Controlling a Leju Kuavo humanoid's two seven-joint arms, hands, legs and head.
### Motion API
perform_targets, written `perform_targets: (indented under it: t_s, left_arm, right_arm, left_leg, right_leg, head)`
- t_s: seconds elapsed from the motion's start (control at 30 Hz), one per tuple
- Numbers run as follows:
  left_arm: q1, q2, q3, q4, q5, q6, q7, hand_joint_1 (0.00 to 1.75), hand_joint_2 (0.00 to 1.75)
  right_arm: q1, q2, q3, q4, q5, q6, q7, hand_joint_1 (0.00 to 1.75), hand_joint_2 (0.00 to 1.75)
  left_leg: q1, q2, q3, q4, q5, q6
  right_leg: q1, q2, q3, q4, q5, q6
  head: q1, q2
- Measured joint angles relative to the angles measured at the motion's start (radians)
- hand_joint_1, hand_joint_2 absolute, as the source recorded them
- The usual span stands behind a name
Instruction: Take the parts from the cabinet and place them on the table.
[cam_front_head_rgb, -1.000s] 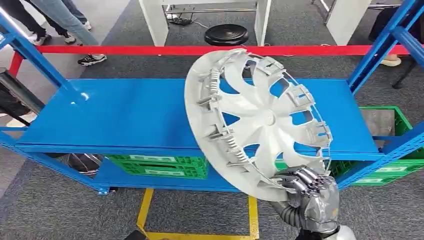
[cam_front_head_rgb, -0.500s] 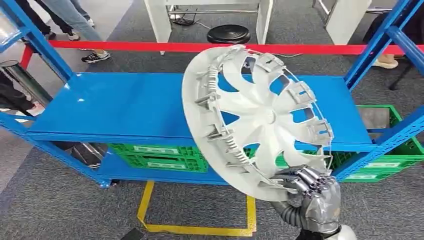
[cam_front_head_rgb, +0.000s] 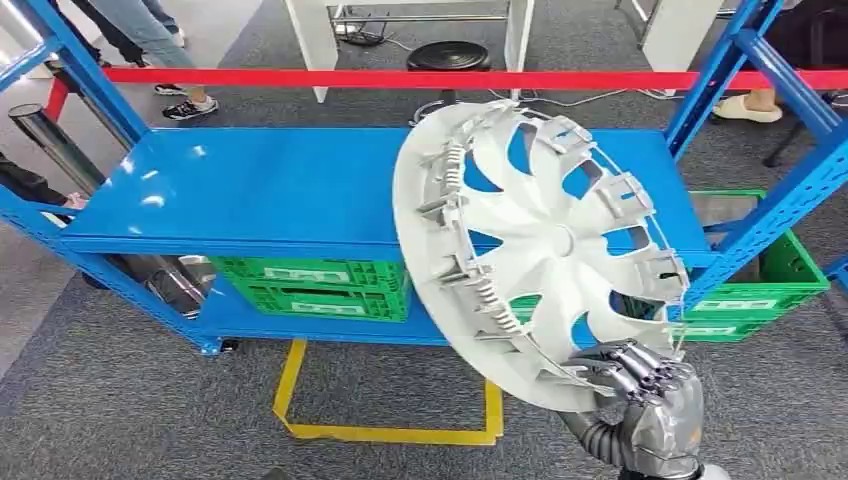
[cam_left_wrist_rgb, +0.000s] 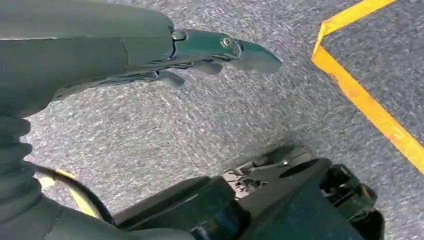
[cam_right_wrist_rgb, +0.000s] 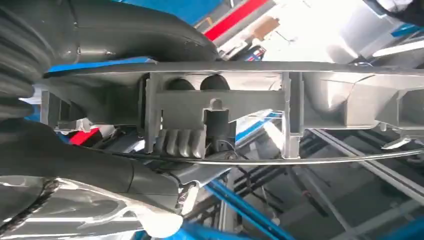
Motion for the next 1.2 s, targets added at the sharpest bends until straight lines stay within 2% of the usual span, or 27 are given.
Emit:
perform_targets:
  t_s: [0.07,0.13,0.17,0.23,0.3,0.33,0.37,0.4,0.47,0.5,0.53,0.57,0.63,0.67,0.7,0.77,0.8,0.83,0.87,0.9,0.93,1.0,1.03,1.07,1.13,1.17,1.2]
  left_arm:
    - [-0.001,0.0,-0.007,0.0,-0.001,0.002,0.001,0.0,1.75]
    - [-0.003,0.0,-0.015,0.001,-0.001,0.004,0.001,0.0,1.75]
    - [-0.005,0.0,-0.018,0.001,-0.001,0.004,0.001,0.0,1.75]
    - [-0.008,0.0,-0.023,0.001,-0.003,0.004,0.007,0.0,1.75]
    - [-0.01,0.0,-0.028,0.001,-0.005,0.004,0.011,0.0,1.75]
    - [-0.014,0.002,-0.03,0.001,-0.006,0.004,0.013,0.0,1.75]
    - [-0.016,0.003,-0.031,0.001,-0.007,0.005,0.013,0.0,1.75]
    - [-0.017,0.002,-0.032,0.001,-0.006,0.006,0.013,0.0,1.75]
    - [-0.014,0.003,-0.033,0.002,-0.004,0.011,0.012,0.0,1.75]
    - [-0.013,0.0,-0.035,0.004,-0.001,0.014,0.011,0.0,1.75]
    - [-0.012,0.001,-0.036,0.004,0.001,0.015,0.011,0.0,1.75]
    - [-0.012,0.002,-0.036,0.004,0.001,0.018,0.011,0.0,1.75]
    - [-0.01,0.001,-0.038,0.004,0.001,0.021,0.011,0.0,1.75]
    - [-0.009,0.001,-0.038,0.004,0.0,0.021,0.011,0.0,1.75]
    - [-0.007,0.0,-0.039,0.004,0.0,0.022,0.011,0.0,1.75]
    - [-0.005,-0.002,-0.039,0.004,0.001,0.026,0.012,0.0,1.75]
    - [-0.005,-0.002,-0.039,0.004,0.004,0.032,0.013,0.0,1.75]
    - [-0.006,-0.003,-0.038,0.003,0.01,0.041,0.017,0.0,1.75]
    - [-0.007,-0.009,-0.037,0.003,0.011,0.048,0.02,0.0,1.75]
    - [-0.007,-0.013,-0.037,0.003,0.012,0.053,0.022,0.0,1.75]
    - [-0.007,-0.016,-0.037,0.002,0.013,0.053,0.023,0.0,1.75]
    - [-0.004,-0.022,-0.037,0.0,0.014,0.052,0.026,0.0,1.75]
    - [-0.005,-0.023,-0.037,-0.001,0.014,0.051,0.027,0.0,1.75]
    - [-0.005,-0.025,-0.036,-0.003,0.017,0.047,0.029,0.0,1.75]
    - [-0.008,-0.029,-0.034,-0.01,0.048,0.029,0.018,0.0,1.75]
    - [-0.009,-0.03,-0.029,-0.012,0.06,0.026,0.013,0.0,1.75]
    - [-0.009,-0.031,-0.026,-0.015,0.083,0.02,0.009,0.0,1.75]
  right_arm:
    - [0.005,0.0,-0.001,-0.009,0.002,0.0,-0.004,1.75,1.75]
    - [0.014,-0.001,-0.006,-0.015,0.0,0.0,-0.015,1.75,1.75]
    - [0.015,-0.001,-0.007,-0.016,-0.004,0.0,-0.018,1.75,1.75]
    - [0.014,-0.001,-0.008,-0.016,-0.012,0.0,-0.02,1.75,1.75]
    - [0.013,-0.001,-0.011,-0.017,-0.015,0.0,-0.021,1.75,1.75]
    - [0.012,-0.001,-0.013,-0.017,-0.016,0.0,-0.021,1.75,1.75]
    - [0.012,-0.001,-0.015,-0.017,-0.016,0.0,-0.02,1.75,1.75]
    - [0.013,-0.002,-0.015,-0.017,-0.017,0.0,-0.02,1.75,1.75]
    - [0.019,-0.003,-0.016,-0.018,-0.017,0.0,-0.027,1.75,1.75]
    - [0.023,-0.006,-0.021,-0.019,-0.021,0.0,-0.034,1.75,1.75]
    - [0.028,-0.009,-0.024,-0.019,-0.025,0.0,-0.038,1.75,1.75]
    - [0.029,-0.01,-0.025,-0.02,-0.025,0.0,-0.039,1.75,1.75]
    - [0.031,-0.015,-0.029,-0.02,-0.025,0.0,-0.039,1.75,1.75]
    - [0.035,-0.015,-0.031,-0.02,-0.024,0.0,-0.04,1.75,1.75]
    - [0.038,-0.016,-0.032,-0.02,-0.025,0.0,-0.04,1.75,1.75]
    - [0.039,-0.018,-0.038,-0.02,-0.024,0.0,-0.039,1.75,1.75]
    - [0.039,-0.018,-0.04,-0.02,-0.023,0.0,-0.037,1.75,1.75]
    - [0.037,-0.018,-0.042,-0.02,-0.023,0.0,-0.037,1.75,1.75]
    - [0.037,-0.018,-0.043,-0.022,-0.023,0.0,-0.037,1.75,1.75]
    - [0.039,-0.019,-0.045,-0.025,-0.024,0.0,-0.037,1.75,1.75]
    - [0.044,-0.019,-0.049,-0.026,-0.025,0.0,-0.039,1.75,1.75]
    - [0.045,-0.019,-0.05,-0.027,-0.025,0.0,-0.042,1.75,1.75]
    - [0.044,-0.02,-0.051,-0.028,-0.025,0.0,-0.044,1.75,1.75]
    - [0.044,-0.02,-0.053,-0.03,-0.025,0.0,-0.043,1.75,1.75]
    - [0.044,-0.02,-0.054,-0.032,-0.023,0.0,-0.041,1.75,1.75]
    - [0.043,-0.021,-0.055,-0.032,-0.022,0.0,-0.04,1.75,1.75]
    - [0.044,-0.021,-0.055,-0.032,-0.023,0.0,-0.04,1.75,1.75]
  left_leg:
    - [0.002,0.0,-0.02,0.087,-0.115,-0.012]
    - [0.006,0.0,-0.043,0.23,-0.203,-0.018]
    - [0.007,0.0,-0.04,0.27,-0.206,-0.017]
    - [0.006,0.0,0.016,0.225,-0.15,-0.008]
    - [0.001,-0.002,0.124,0.066,-0.094,0.015]
    - [-0.006,-0.003,0.178,-0.022,-0.112,0.031]
    - [-0.007,-0.003,0.205,-0.08,-0.125,0.034]
    - [-0.011,-0.004,0.196,-0.074,-0.119,0.03]
    - [-0.018,-0.005,0.189,-0.08,-0.097,0.04]
    - [-0.004,0.0,0.182,-0.105,-0.072,0.042]
    - [-0.007,0.003,0.171,-0.107,-0.058,0.044]
    - [-0.008,0.004,0.153,-0.104,-0.048,0.05]
    - [-0.009,0.006,0.117,-0.093,-0.027,0.051]
    - [-0.009,0.007,0.097,-0.088,-0.016,0.051]
    - [-0.008,0.008,0.077,-0.08,-0.005,0.049]
    - [-0.002,0.012,0.032,-0.061,0.012,0.04]
    - [0.0,0.012,0.013,-0.045,0.017,0.033]
    - [-0.001,0.012,-0.001,-0.029,0.021,0.028]
    - [-0.007,0.012,-0.015,-0.005,0.022,0.025]
    - [-0.008,0.012,-0.02,0.0,0.03,0.017]
    - [-0.008,0.012,-0.023,-0.003,0.042,0.015]
    - [-0.003,0.011,-0.03,-0.003,0.055,0.007]
    - [0.0,0.006,-0.035,0.009,0.012,-0.001]
    - [0.001,0.005,-0.04,0.051,-0.057,-0.008]
    - [0.004,0.004,-0.06,0.196,-0.174,-0.016]
    - [0.005,0.004,-0.064,0.256,-0.192,-0.017]
    - [0.005,0.004,-0.059,0.287,-0.176,-0.015]
  right_leg:
    - [0.001,-0.002,-0.011,0.0,0.02,-0.017]
    - [0.005,-0.004,-0.037,0.003,0.042,-0.019]
    - [0.007,-0.004,-0.051,0.004,0.051,-0.02]
    - [0.011,-0.004,-0.077,0.005,0.07,-0.02]
    - [0.017,-0.002,-0.095,0.005,0.089,-0.019]
    - [0.016,-0.003,-0.101,0.005,0.097,-0.017]
    - [0.018,-0.003,-0.106,0.004,0.108,-0.01]
    - [0.013,-0.005,-0.107,-0.002,0.118,-0.003]
    - [0.008,-0.006,-0.108,-0.013,0.14,0.012]
    - [0.009,-0.004,-0.116,-0.009,0.132,0.016]
    - [0.01,0.0,-0.128,0.006,0.089,0.02]
    - [0.011,0.001,-0.146,0.057,0.018,0.021]
    - [0.01,0.001,-0.172,0.203,-0.083,0.027]
    - [0.01,0.002,-0.177,0.261,-0.091,0.031]
    - [0.008,0.001,-0.168,0.287,-0.064,0.036]
    - [0.002,0.0,-0.099,0.229,0.024,0.046]
    - [-0.004,-0.002,-0.043,0.16,0.038,0.053]
    - [-0.011,-0.006,0.027,0.069,0.002,0.06]
    - [-0.004,-0.002,0.084,-0.012,-0.032,0.053]
    - [-0.006,-0.003,0.071,-0.02,-0.051,0.034]
    - [-0.003,-0.001,0.063,-0.013,-0.047,0.029]
    - [-0.006,-0.002,0.044,-0.012,-0.028,0.006]
    - [-0.005,-0.003,0.033,-0.011,-0.018,-0.004]
    - [-0.005,-0.002,0.02,-0.011,-0.005,-0.009]
    - [-0.002,0.003,0.0,-0.01,0.019,-0.012]
    - [-0.001,0.007,-0.017,-0.01,0.03,-0.013]
    - [0.0,0.012,-0.033,-0.009,0.042,-0.012]
  head:
    - [-0.003,0.0]
    - [-0.003,0.0]
    - [-0.003,0.0]
    - [-0.004,0.0]
    - [-0.003,0.0]
    - [-0.003,0.0]
    - [-0.001,0.0]
    - [-0.001,0.0]
    - [-0.004,0.0]
    - [-0.003,0.0]
    - [-0.002,0.0]
    - [-0.001,0.0]
    - [-0.002,0.0]
    - [-0.001,0.0]
    - [-0.001,0.0]
    - [-0.002,0.0]
    - [-0.001,0.0]
    - [0.001,0.0]
    - [0.001,0.0]
    - [0.0,0.0]
    - [0.001,0.0]
    - [0.002,0.0]
    - [-0.001,0.0]
    - [-0.003,0.0]
    - [-0.004,0.0]
    - [-0.004,0.0]
    - [-0.005,0.0]
